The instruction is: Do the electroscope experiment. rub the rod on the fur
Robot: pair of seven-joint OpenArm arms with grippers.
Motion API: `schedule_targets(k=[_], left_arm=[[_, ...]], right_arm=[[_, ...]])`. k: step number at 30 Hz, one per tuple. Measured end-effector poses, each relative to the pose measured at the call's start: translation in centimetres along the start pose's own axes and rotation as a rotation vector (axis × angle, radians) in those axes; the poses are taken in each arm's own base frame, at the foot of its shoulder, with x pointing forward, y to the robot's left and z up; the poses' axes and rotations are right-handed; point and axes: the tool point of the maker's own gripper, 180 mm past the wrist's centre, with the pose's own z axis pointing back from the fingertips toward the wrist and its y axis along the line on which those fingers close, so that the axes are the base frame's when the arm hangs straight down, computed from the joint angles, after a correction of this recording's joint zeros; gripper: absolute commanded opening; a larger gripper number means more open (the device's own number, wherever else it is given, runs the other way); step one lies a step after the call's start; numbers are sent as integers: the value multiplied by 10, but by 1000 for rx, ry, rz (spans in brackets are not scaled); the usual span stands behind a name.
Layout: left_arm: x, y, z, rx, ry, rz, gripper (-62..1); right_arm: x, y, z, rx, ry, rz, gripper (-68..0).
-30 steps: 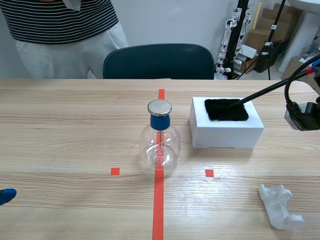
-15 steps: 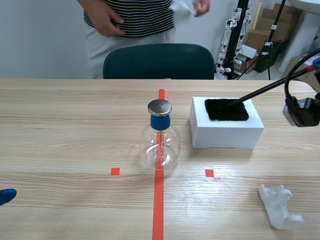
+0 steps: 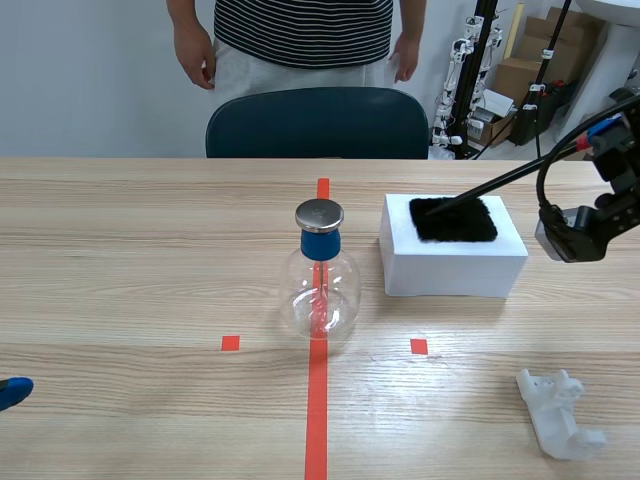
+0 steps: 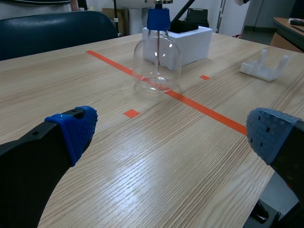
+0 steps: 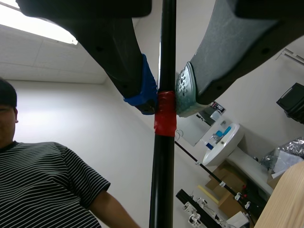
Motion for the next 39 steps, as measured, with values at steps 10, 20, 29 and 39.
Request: schedule_targets(k=[10, 20, 29, 39], left_arm=[[0, 0, 0, 0, 0, 0, 14], [0, 0, 0, 0, 0, 0, 14], [0, 0, 0, 0, 0, 0, 14], [0, 0, 0, 0, 0, 0, 14]], right_arm=[[-35, 23, 10, 69, 36, 41, -675], [8, 1, 1, 8, 15, -43, -675], [-27, 21, 7, 70, 63, -27, -675], [-59, 30, 19, 64, 72, -43, -675]])
